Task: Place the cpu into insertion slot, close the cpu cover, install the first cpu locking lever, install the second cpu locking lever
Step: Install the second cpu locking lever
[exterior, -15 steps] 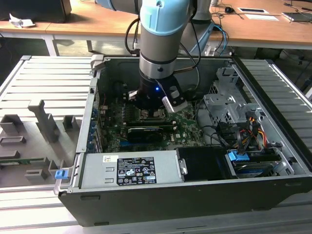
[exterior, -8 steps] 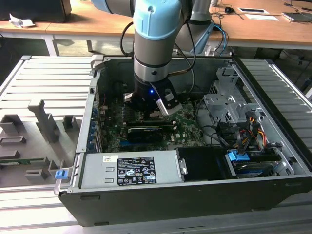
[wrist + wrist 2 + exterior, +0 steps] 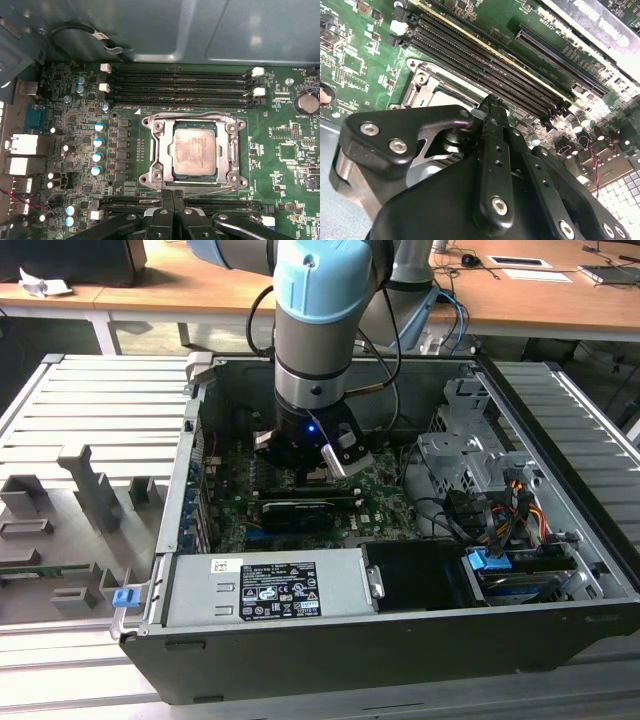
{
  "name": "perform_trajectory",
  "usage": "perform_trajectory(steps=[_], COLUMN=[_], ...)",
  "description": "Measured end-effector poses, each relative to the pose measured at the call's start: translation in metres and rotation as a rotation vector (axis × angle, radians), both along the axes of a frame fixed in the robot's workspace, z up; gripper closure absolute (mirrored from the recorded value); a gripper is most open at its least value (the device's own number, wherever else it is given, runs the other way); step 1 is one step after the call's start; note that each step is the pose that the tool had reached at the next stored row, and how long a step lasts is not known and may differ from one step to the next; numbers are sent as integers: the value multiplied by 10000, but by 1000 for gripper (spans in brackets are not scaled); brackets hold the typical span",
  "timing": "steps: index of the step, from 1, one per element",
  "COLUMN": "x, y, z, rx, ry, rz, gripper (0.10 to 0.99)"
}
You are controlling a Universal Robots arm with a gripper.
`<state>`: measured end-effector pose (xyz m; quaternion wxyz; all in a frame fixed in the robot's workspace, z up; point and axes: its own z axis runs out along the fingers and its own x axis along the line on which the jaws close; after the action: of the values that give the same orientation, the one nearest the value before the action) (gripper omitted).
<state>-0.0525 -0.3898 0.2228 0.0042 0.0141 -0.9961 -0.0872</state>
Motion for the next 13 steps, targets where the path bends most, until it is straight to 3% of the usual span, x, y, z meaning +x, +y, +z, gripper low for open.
perform_trajectory(steps=[13], x=[0], y=[0], z=[-63], rx=[1], ry=[-1], rz=[0], gripper=[980])
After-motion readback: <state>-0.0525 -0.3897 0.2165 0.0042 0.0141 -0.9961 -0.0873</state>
